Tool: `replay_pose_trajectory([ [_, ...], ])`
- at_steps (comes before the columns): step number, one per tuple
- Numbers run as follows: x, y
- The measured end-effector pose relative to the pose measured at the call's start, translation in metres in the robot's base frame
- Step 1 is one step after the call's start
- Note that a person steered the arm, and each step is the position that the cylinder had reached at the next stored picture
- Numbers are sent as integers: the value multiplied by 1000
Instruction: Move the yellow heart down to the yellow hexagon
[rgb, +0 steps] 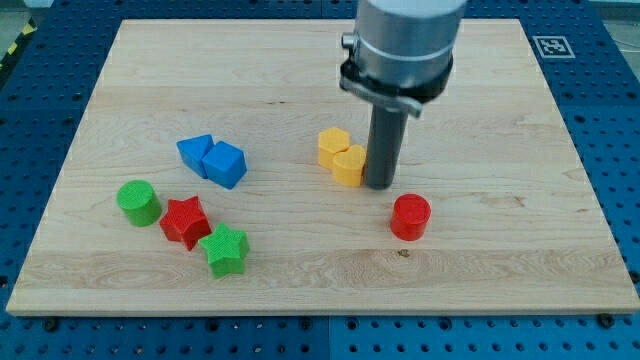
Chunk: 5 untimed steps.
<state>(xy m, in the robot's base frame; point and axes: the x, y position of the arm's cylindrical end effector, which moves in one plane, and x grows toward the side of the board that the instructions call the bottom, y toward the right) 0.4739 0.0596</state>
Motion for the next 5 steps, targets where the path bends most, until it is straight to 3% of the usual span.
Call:
replay_pose_trajectory([
  [2,-6,-23],
  [4,-44,-82],
  [5,-45,-79],
])
